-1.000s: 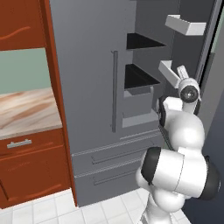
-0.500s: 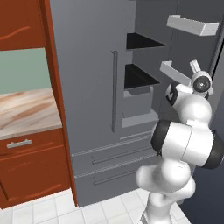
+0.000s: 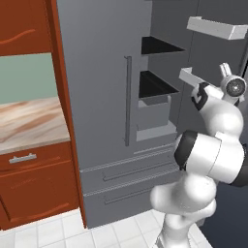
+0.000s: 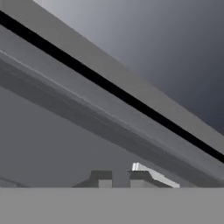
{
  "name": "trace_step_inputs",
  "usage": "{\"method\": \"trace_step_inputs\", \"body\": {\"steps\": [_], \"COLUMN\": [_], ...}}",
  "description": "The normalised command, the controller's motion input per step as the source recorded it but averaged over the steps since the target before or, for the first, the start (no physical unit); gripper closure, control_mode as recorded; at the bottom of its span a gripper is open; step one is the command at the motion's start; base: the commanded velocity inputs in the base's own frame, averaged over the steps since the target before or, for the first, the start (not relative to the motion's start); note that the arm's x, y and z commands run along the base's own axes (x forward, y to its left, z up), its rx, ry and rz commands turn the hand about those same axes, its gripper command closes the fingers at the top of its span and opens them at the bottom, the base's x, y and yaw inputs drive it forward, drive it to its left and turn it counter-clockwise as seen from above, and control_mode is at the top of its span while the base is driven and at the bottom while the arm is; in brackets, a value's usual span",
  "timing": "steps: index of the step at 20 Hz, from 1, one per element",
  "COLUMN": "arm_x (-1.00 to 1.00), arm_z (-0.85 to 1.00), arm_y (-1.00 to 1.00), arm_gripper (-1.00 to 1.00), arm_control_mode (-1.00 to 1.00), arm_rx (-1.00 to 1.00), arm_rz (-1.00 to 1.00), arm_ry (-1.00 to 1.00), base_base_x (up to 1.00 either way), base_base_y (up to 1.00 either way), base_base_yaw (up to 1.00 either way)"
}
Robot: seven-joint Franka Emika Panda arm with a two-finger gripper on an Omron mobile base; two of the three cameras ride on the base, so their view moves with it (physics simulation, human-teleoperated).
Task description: Place one of the steaks on the plate and the other in the bowl. Then place the bowl in the fridge.
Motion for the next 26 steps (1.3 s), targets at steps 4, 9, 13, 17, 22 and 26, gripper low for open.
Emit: {"method": "trace_step_inputs", "body": {"steps": [4,9,13,17,22,26], "arm_x": [-0.63,-0.78,-0.88,-0.98,-0.67,-0.4], "arm_z": [0.2,1.0,1.0,1.0,0.45,-0.06], "arm_y": [0.38,0.86,0.76,0.41,0.47,0.6], "arm_gripper": [1.0,1.0,1.0,1.0,1.0,1.0], "arm_control_mode": [-1.0,-1.0,-1.0,-1.0,-1.0,-1.0], "arm_rx": [-0.02,-0.17,-0.18,-0.04,-0.01,-0.08], "arm_rz": [0.02,0.23,0.3,0.25,0.21,0.13], "arm_ry": [-0.18,0.09,0.17,0.28,0.38,0.4], "base_base_x": [0.0,0.0,0.0,0.0,0.0,0.0], "base_base_y": [0.0,0.0,0.0,0.0,0.0,0.0], "base_base_yaw": [0.0,0.0,0.0,0.0,0.0,0.0]}}
